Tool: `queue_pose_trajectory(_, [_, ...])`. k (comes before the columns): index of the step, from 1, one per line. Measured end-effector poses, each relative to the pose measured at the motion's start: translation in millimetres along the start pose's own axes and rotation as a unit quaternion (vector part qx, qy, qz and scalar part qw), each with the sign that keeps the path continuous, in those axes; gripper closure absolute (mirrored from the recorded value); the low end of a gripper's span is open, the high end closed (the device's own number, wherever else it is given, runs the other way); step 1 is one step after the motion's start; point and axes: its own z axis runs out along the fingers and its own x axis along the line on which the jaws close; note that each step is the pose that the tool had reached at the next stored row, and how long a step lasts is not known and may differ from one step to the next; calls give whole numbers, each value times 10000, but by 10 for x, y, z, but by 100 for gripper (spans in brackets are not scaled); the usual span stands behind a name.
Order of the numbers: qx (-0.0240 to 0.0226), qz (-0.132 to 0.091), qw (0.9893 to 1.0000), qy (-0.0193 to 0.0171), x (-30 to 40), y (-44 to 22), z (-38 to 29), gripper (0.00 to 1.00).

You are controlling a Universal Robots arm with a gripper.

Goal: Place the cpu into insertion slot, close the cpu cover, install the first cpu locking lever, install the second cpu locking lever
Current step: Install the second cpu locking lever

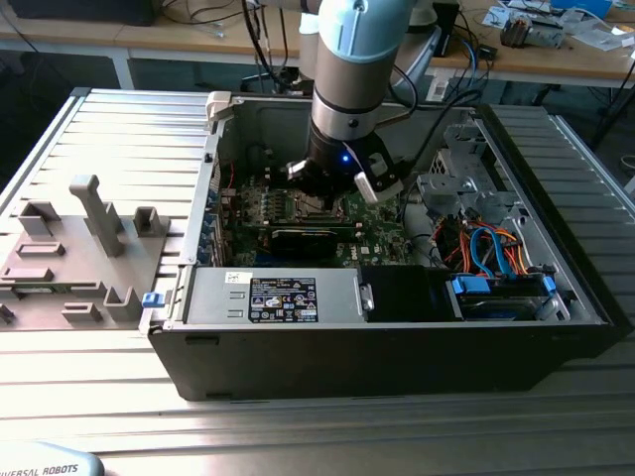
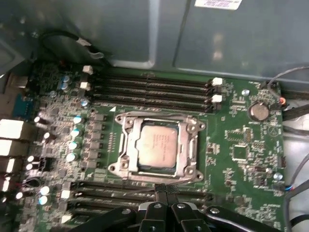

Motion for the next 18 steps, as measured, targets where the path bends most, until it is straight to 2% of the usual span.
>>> queue_pose_trajectory(6, [0,0,10000,0,138,-20,87,89])
queue_pose_trajectory(10, [0,-3,10000,0,262,-30,190,89])
queue_pose_trajectory(14, [-1,-54,10000,12,359,-8,269,89])
queue_pose_trajectory(18, [-7,-87,10000,19,460,5,308,89])
